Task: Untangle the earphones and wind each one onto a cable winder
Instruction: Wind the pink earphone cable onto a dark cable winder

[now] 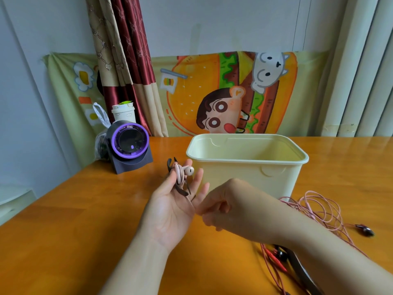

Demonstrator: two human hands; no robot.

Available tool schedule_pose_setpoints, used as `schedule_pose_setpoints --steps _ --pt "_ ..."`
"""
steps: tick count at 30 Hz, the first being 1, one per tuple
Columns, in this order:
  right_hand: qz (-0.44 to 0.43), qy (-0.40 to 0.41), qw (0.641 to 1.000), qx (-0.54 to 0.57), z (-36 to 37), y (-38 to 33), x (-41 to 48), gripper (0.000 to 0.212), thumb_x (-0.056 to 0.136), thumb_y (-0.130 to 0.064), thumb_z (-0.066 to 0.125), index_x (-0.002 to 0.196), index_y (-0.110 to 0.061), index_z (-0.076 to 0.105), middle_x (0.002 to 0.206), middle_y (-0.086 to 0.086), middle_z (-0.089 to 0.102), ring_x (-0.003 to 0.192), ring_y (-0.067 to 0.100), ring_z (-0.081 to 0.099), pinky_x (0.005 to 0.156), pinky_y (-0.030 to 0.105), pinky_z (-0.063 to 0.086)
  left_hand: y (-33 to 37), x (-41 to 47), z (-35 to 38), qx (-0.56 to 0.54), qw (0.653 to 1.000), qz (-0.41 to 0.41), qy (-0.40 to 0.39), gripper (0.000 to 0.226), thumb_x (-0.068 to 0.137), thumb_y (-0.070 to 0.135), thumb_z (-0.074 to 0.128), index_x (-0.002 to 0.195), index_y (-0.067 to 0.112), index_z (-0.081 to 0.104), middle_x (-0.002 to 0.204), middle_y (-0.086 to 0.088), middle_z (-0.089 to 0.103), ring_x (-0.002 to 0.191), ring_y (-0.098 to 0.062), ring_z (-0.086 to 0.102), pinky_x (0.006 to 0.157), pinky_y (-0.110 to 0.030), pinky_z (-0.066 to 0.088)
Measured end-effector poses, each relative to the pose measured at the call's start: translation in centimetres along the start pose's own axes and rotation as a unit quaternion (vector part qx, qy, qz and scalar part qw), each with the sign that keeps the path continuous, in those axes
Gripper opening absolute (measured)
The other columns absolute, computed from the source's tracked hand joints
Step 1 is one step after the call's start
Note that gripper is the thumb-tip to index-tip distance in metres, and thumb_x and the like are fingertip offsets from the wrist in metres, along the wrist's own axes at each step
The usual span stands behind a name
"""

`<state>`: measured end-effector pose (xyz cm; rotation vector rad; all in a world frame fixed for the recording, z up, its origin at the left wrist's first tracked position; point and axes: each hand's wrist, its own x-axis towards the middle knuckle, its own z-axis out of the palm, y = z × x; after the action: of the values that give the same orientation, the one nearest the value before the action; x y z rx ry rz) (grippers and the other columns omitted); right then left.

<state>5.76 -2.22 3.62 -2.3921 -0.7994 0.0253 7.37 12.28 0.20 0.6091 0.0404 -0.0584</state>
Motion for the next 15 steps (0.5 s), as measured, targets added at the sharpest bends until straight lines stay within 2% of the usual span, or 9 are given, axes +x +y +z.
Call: schedule_pose_setpoints --steps 2,4,5,8,10,11,13,15 --pt "0.003 -0.005 1.0 -0.03 0.2 -0.1 -0.1 0.02 0.088 -0.015 0.062 0.102 -0.023 0.074 0.063 -0.02 0.059 0.06 -0.006 0.057 0.059 0.006 0.044 0.1 -0.3 0.2 0.016 1.0 -0.012 -0.004 0.029 0.101 0.029 0.04 0.11 0.014 0.064 0.114 0.0 0.072 0.098 -0.023 0.072 0.089 -0.047 0.054" --pt "-0.001 0.004 0.998 -0.065 0.0 -0.2 -0.2 0.022 0.088 -0.015 0.061 0.102 -0.025 0.074 0.078 -0.015 0.068 0.066 -0.003 0.059 0.063 0.007 0.046 0.2 -0.2 -0.1 0.039 0.999 -0.014 0.003 0.031 0.102 0.03 0.039 0.108 0.017 0.066 0.116 0.002 0.072 0.107 -0.022 0.067 0.093 -0.045 0.048" --pt "-0.004 0.016 0.997 -0.077 -0.3 -0.3 -0.2 0.022 0.088 -0.016 0.061 0.101 -0.026 0.074 0.083 -0.014 0.07 0.069 -0.002 0.06 0.065 0.01 0.048 0.2 -0.1 -0.3 0.051 0.999 -0.013 0.004 0.033 0.102 0.03 0.039 0.103 0.018 0.07 0.117 0.003 0.071 0.106 -0.018 0.064 0.093 -0.041 0.047" --pt "0.004 0.047 0.996 -0.074 -1.9 -0.7 -0.7 0.019 0.088 -0.021 0.062 0.099 -0.028 0.075 0.084 -0.013 0.07 0.073 0.0 0.062 0.07 0.014 0.052 0.0 0.1 -0.5 0.092 0.996 -0.014 -0.001 0.041 0.1 0.03 0.042 0.086 0.021 0.08 0.117 0.007 0.07 0.079 -0.006 0.047 0.081 -0.025 0.039" --pt "0.005 0.044 0.996 -0.077 -2.3 -0.9 -1.0 0.019 0.088 -0.022 0.062 0.1 -0.029 0.074 0.087 -0.012 0.071 0.076 0.001 0.063 0.072 0.017 0.052 -0.2 0.3 -0.6 0.127 0.992 -0.007 -0.019 0.033 0.099 0.031 0.045 0.091 0.025 0.076 0.113 0.009 0.07 0.071 -0.005 0.039 0.072 -0.022 0.032" --pt "0.003 0.037 0.995 -0.087 -2.2 -1.0 -1.1 0.02 0.087 -0.021 0.061 0.1 -0.03 0.074 0.086 -0.012 0.071 0.076 0.001 0.063 0.072 0.017 0.052 -0.3 0.3 -0.7 0.165 0.985 0.006 -0.04 0.027 0.098 0.032 0.048 0.09 0.028 0.073 0.107 0.009 0.068 0.068 -0.004 0.039 0.069 -0.022 0.03" --pt "0.001 0.018 0.994 -0.11 -1.7 -1.3 -1.2 0.024 0.087 -0.019 0.06 0.102 -0.031 0.074 0.087 -0.012 0.071 0.078 0.002 0.062 0.072 0.016 0.051 -0.6 0.6 -1.0 0.226 0.971 0.023 -0.078 0.032 0.096 0.036 0.047 0.077 0.034 0.073 0.094 0.009 0.055 0.062 -0.002 0.042 0.065 -0.022 0.031" --pt "0.005 -0.001 0.993 -0.116 -1.2 -1.4 -1.2 0.025 0.087 -0.018 0.06 0.105 -0.03 0.072 0.09 -0.011 0.07 0.079 0.003 0.062 0.071 0.015 0.051 -0.6 0.9 -1.3 0.196 0.977 0.009 -0.079 0.045 0.102 0.033 0.041 0.071 0.031 0.073 0.09 0.007 0.05 0.06 -0.002 0.044 0.064 -0.021 0.032"
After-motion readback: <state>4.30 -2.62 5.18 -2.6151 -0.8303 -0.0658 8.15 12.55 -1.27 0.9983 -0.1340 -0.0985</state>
